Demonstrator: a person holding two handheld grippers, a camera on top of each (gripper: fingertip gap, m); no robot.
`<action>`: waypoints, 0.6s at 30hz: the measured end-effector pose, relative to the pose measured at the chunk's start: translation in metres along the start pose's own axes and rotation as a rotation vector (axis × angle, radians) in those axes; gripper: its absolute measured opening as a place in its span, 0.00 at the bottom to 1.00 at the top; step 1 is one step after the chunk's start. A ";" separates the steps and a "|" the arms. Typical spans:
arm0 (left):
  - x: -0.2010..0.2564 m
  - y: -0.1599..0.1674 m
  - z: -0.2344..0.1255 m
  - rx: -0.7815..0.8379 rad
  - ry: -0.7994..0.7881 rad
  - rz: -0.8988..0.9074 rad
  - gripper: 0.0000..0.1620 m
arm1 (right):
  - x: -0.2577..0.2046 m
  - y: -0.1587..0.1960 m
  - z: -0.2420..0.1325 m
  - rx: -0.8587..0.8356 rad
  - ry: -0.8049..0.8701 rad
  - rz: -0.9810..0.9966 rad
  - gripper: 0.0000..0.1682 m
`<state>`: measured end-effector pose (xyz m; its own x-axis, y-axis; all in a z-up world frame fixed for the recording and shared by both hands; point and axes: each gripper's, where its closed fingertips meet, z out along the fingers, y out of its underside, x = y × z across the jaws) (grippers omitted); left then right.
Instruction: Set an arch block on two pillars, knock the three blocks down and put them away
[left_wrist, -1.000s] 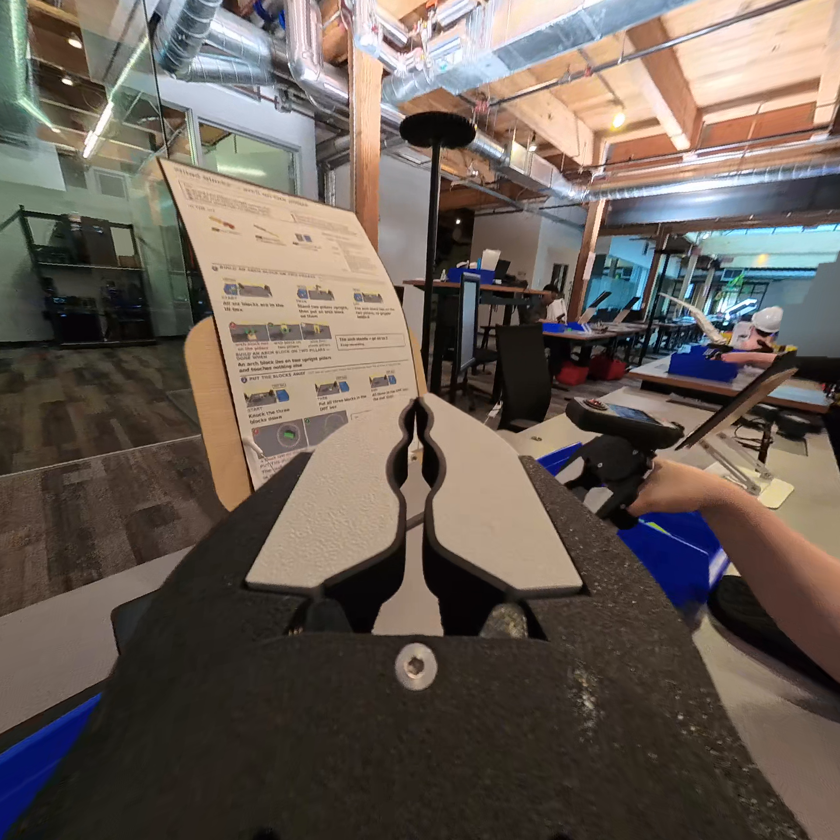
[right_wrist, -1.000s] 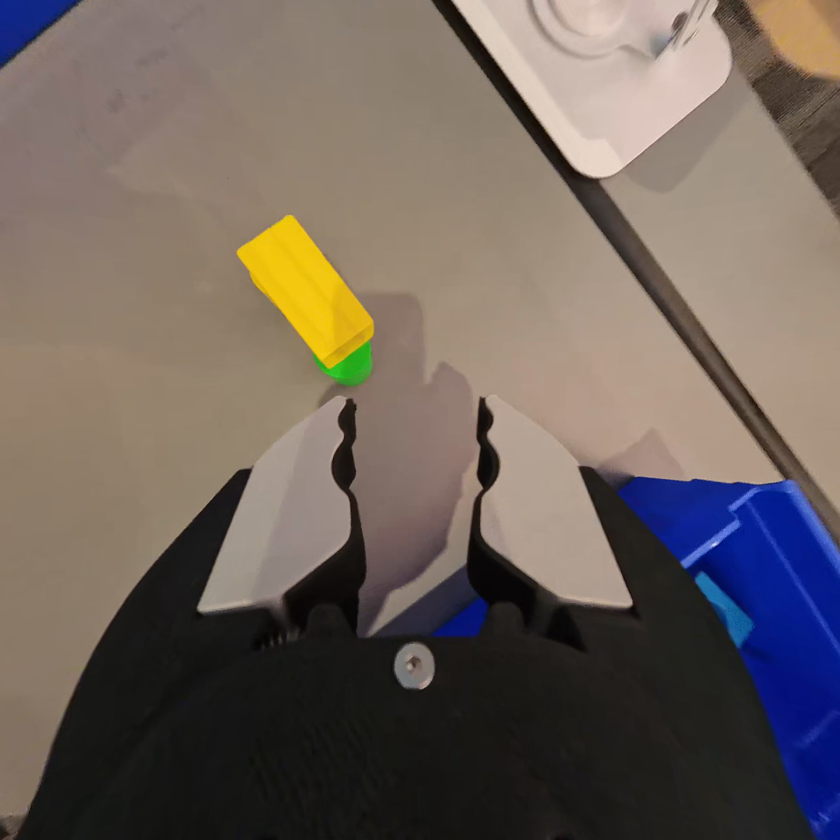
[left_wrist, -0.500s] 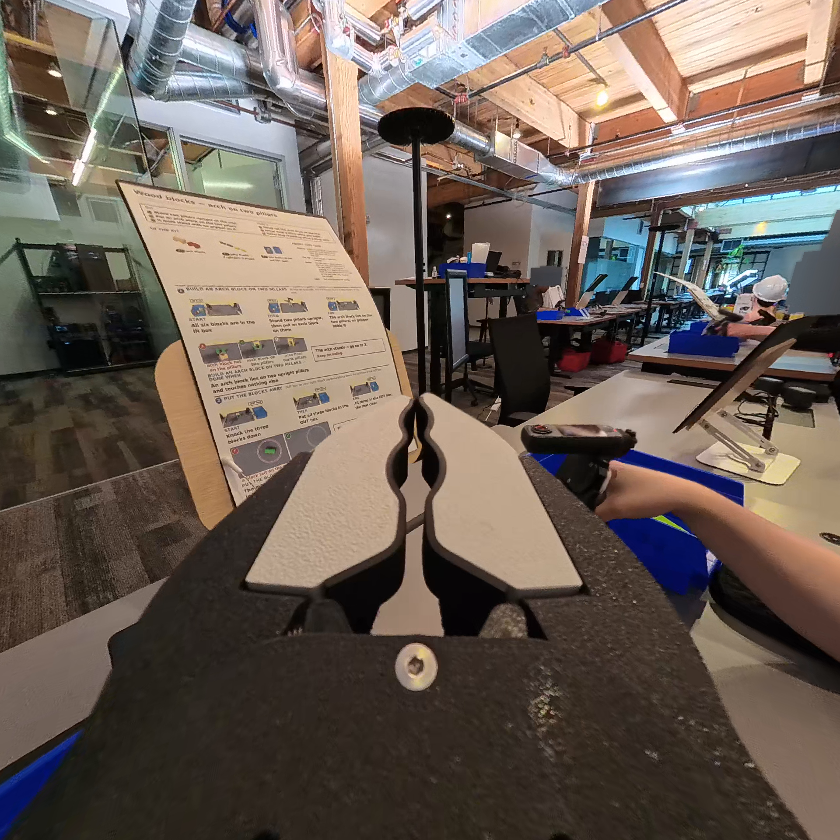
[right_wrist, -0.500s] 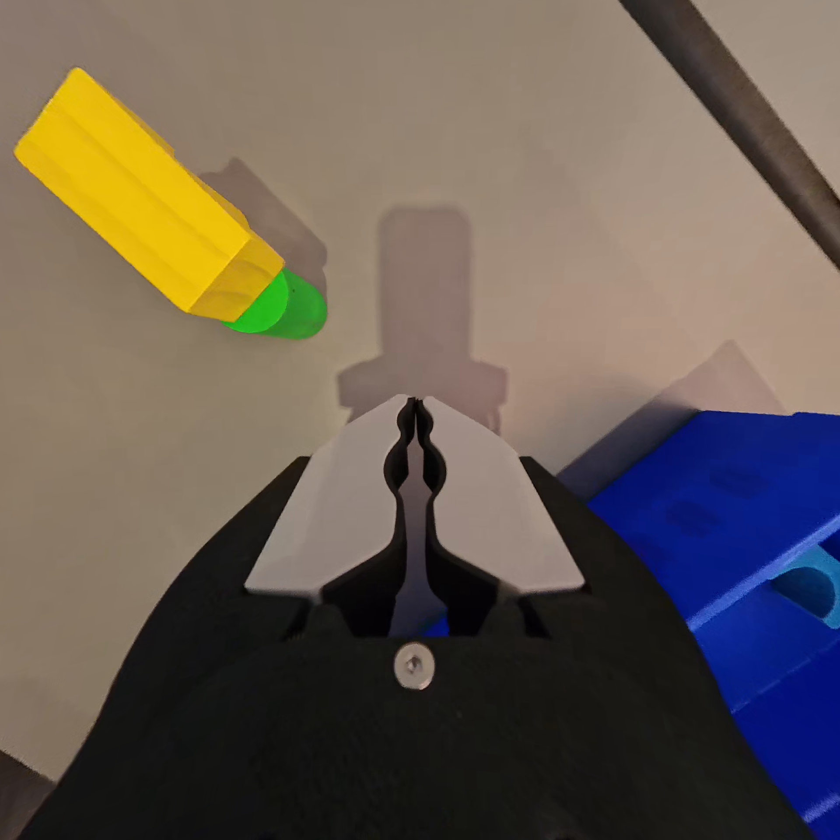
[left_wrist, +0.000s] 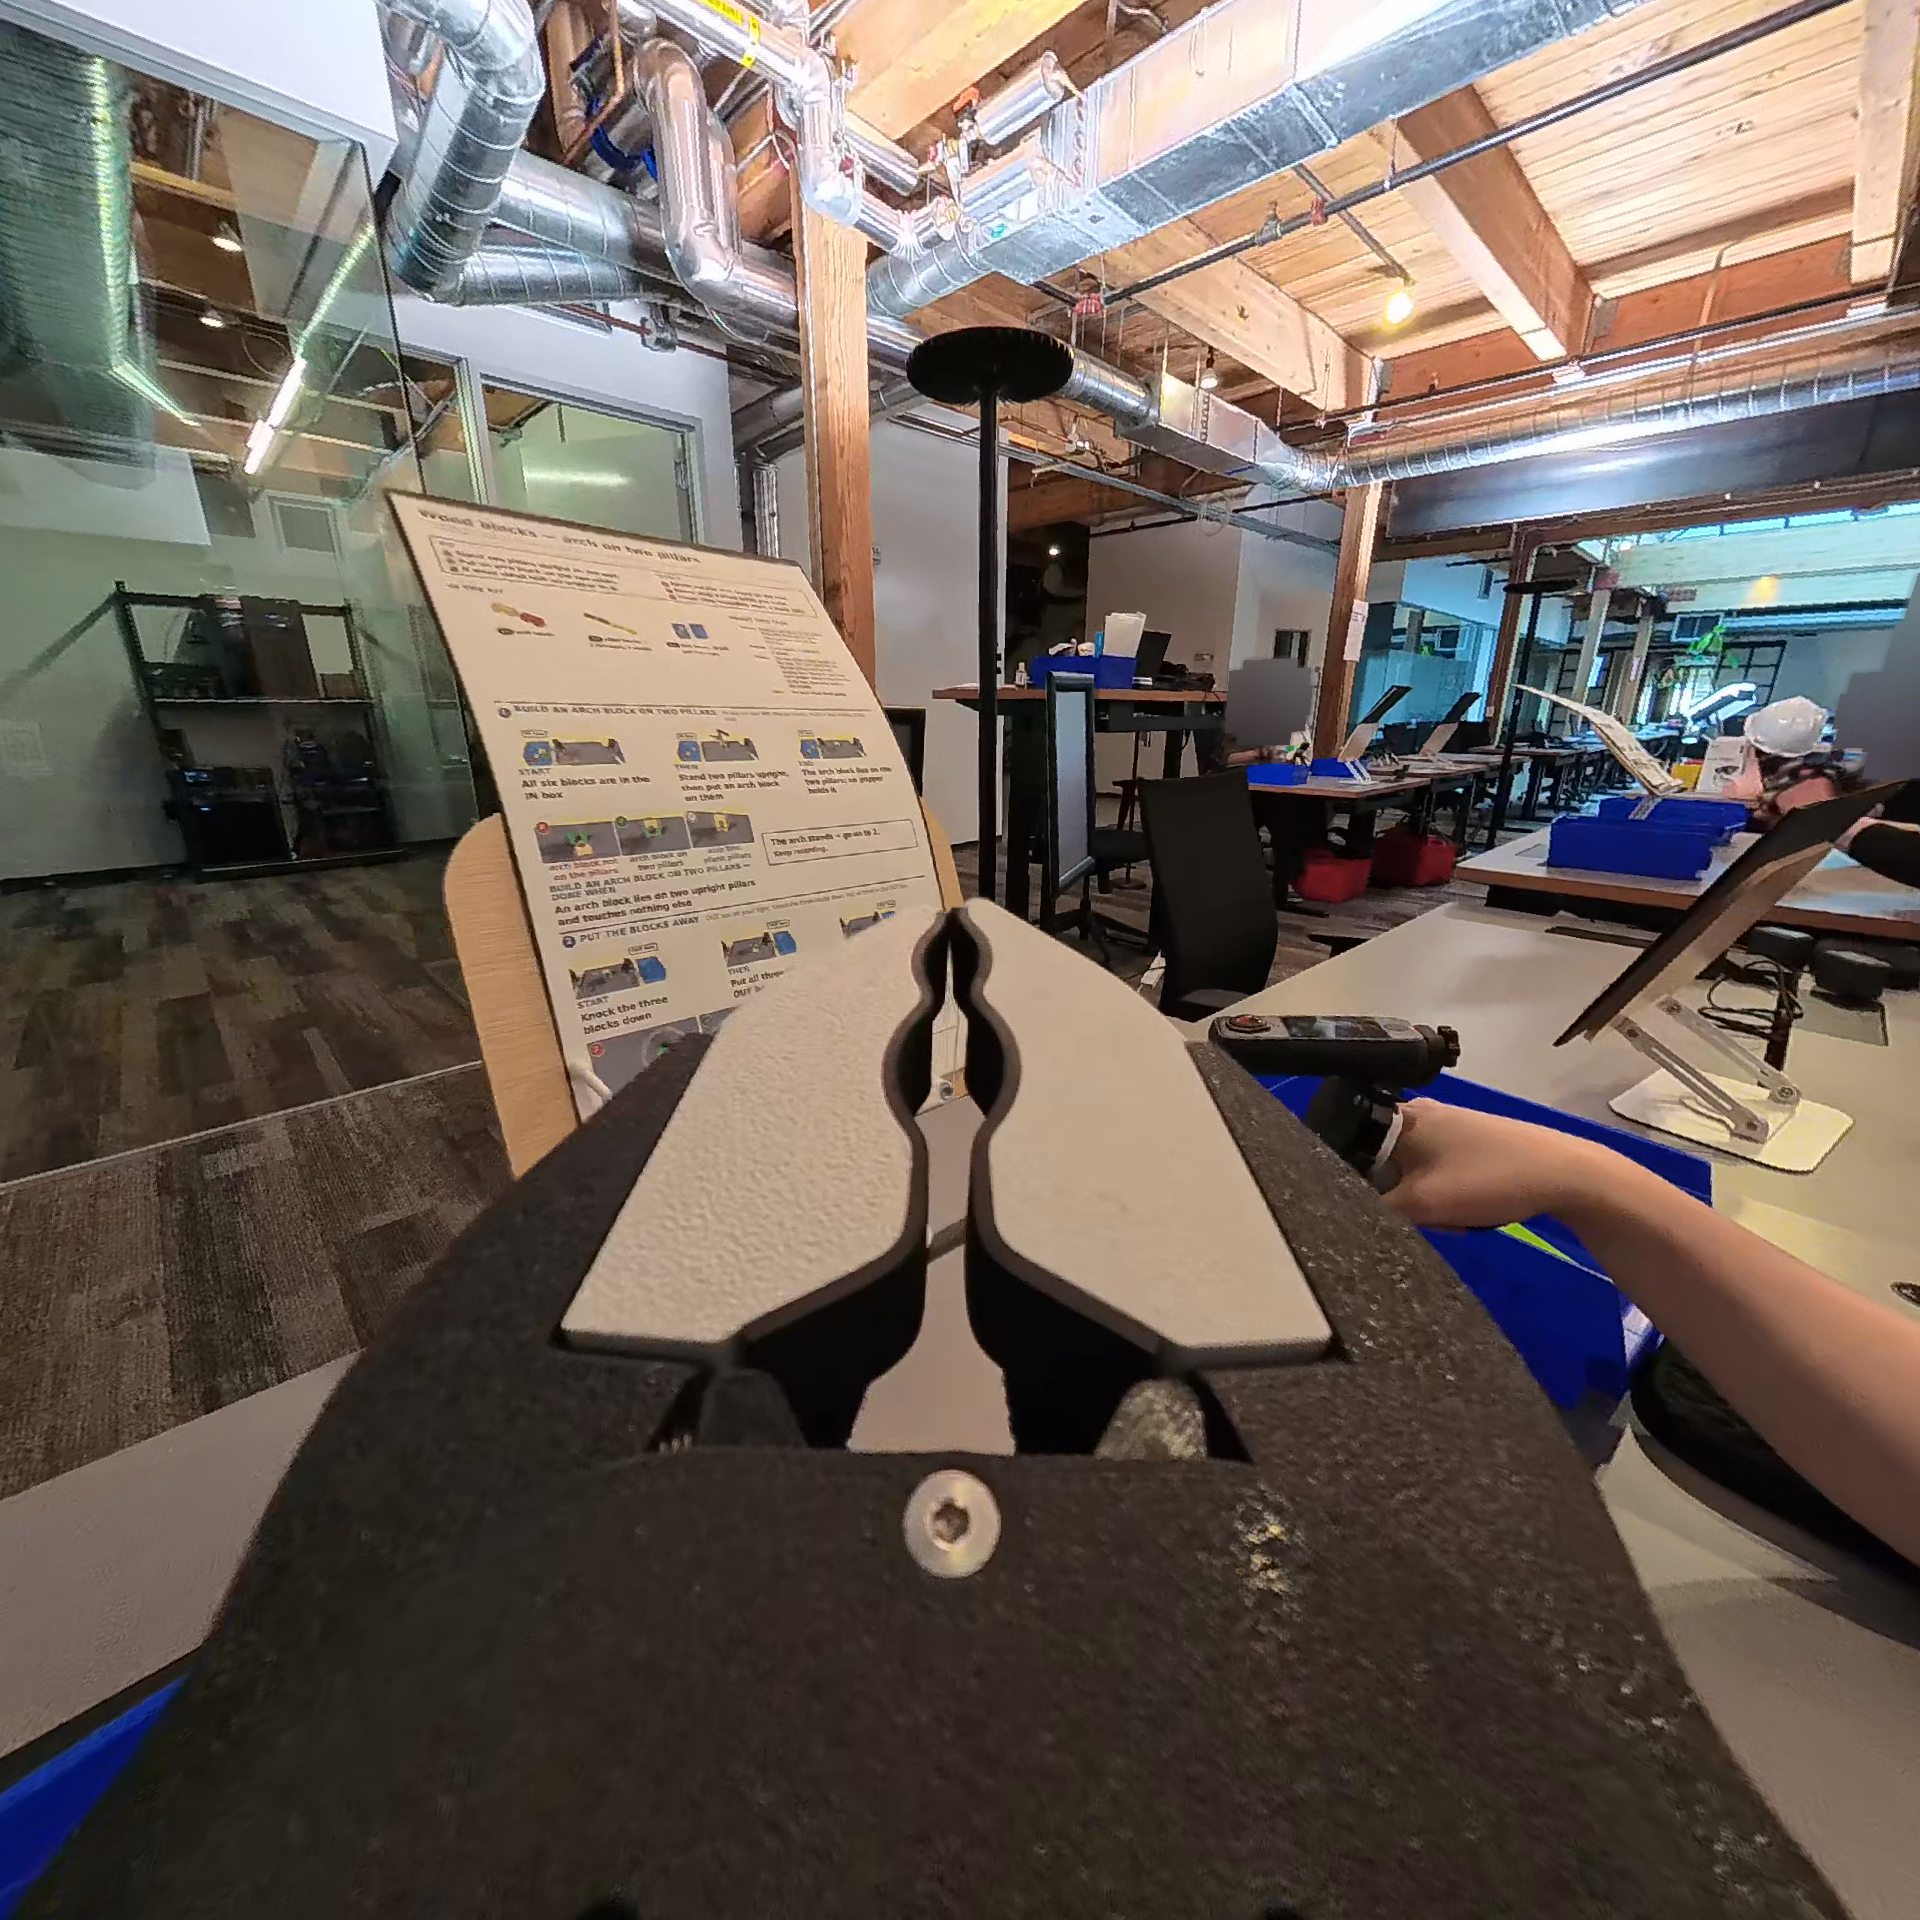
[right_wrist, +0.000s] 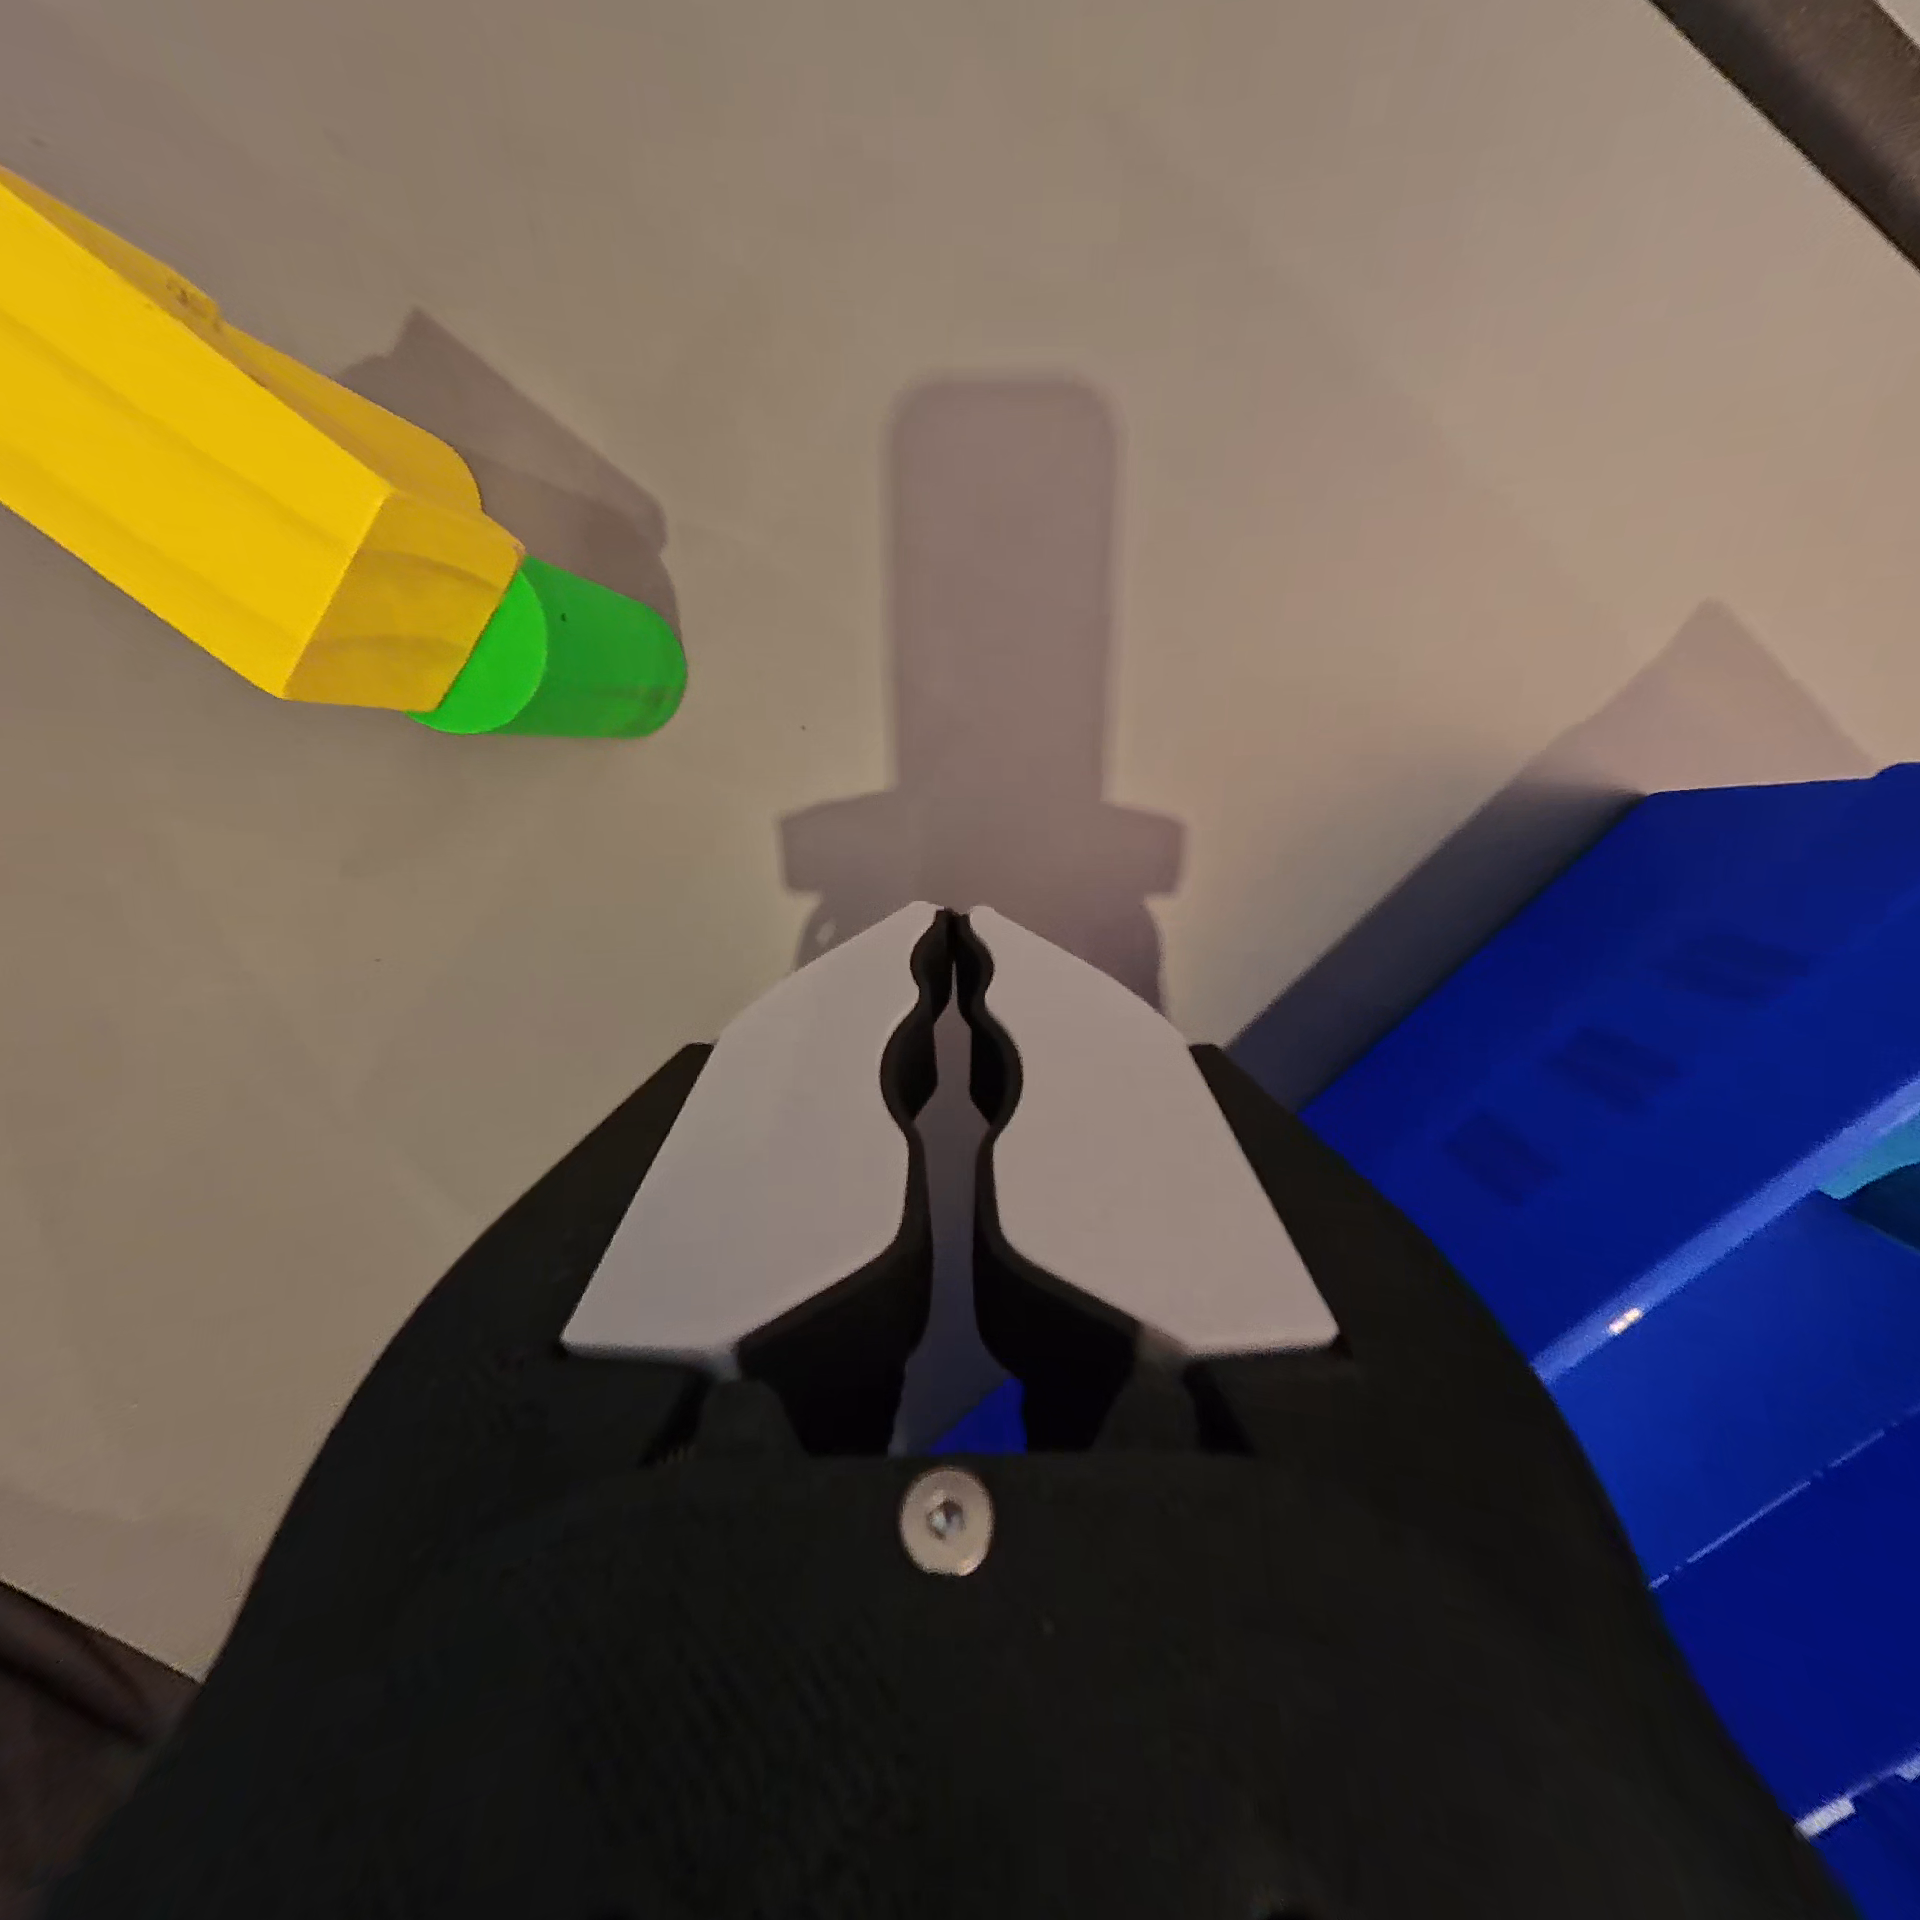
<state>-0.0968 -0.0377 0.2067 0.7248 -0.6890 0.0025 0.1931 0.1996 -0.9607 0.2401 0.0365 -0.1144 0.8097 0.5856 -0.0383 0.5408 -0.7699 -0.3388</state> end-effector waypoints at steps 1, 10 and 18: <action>-0.001 -0.001 -0.002 0.003 -0.003 0.000 0.00 | 0.001 0.000 -0.001 0.000 0.000 0.002 0.01; 0.001 -0.004 -0.004 0.007 0.003 0.002 0.00 | 0.011 0.006 -0.006 -0.014 0.022 0.004 0.01; -0.001 -0.004 -0.004 0.002 -0.008 0.004 0.00 | 0.011 0.008 -0.005 -0.024 0.019 -0.002 0.01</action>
<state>-0.1012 -0.0409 0.2089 0.7310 -0.6824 0.0007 0.1912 0.2039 -0.9601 0.2539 0.0356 -0.1124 0.8129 0.5821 -0.0197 0.5472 -0.7749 -0.3163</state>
